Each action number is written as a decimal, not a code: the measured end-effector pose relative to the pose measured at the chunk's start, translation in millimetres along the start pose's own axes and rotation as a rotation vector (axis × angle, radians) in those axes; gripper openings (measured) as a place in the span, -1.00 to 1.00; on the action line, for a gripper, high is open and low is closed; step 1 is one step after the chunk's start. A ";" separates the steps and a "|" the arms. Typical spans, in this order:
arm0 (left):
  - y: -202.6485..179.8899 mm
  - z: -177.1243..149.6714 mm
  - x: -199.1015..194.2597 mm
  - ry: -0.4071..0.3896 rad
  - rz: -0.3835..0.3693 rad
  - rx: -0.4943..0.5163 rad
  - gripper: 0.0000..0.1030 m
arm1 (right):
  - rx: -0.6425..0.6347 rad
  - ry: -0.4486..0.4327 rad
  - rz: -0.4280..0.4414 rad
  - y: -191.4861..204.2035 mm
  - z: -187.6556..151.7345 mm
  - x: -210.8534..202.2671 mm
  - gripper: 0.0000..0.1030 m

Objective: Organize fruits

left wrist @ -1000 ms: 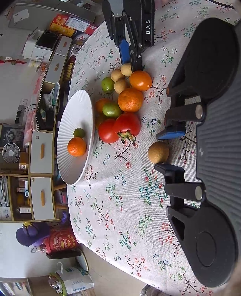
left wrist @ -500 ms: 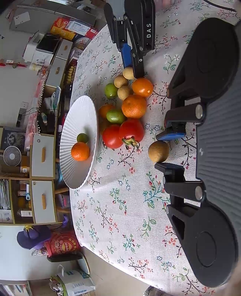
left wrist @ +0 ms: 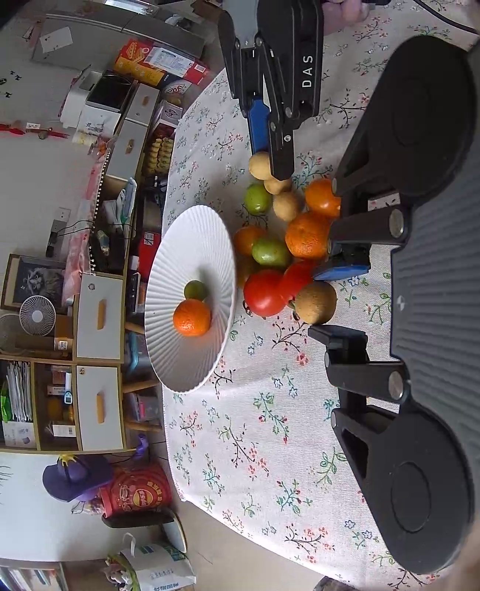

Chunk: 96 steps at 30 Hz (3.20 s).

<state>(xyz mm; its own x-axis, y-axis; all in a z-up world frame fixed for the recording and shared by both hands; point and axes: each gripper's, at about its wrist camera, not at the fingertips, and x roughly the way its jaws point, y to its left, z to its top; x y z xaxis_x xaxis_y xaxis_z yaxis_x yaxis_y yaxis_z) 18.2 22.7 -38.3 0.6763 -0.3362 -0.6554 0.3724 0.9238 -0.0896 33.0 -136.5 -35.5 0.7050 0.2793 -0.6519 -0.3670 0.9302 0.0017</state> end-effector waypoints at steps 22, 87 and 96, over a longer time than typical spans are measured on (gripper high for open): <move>-1.5 57.8 58.2 0.004 -0.007 0.070 -0.57 | -0.014 -0.040 0.038 -17.1 48.1 34.8 -0.52; 5.6 67.5 36.7 0.053 0.072 0.095 0.73 | 0.224 0.001 -0.076 -35.5 56.2 15.1 0.73; 3.1 55.4 16.2 0.042 0.089 0.075 0.87 | 0.184 -0.019 -0.043 -18.5 46.8 -5.5 0.87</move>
<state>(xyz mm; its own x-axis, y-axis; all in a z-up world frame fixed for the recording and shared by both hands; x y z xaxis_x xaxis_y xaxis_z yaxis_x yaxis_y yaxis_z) 65.5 10.0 -7.7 0.6821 -0.2437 -0.6895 0.3592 0.9329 0.0255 64.3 -144.2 3.5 0.7297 0.2414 -0.6397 -0.2203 0.9687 0.1143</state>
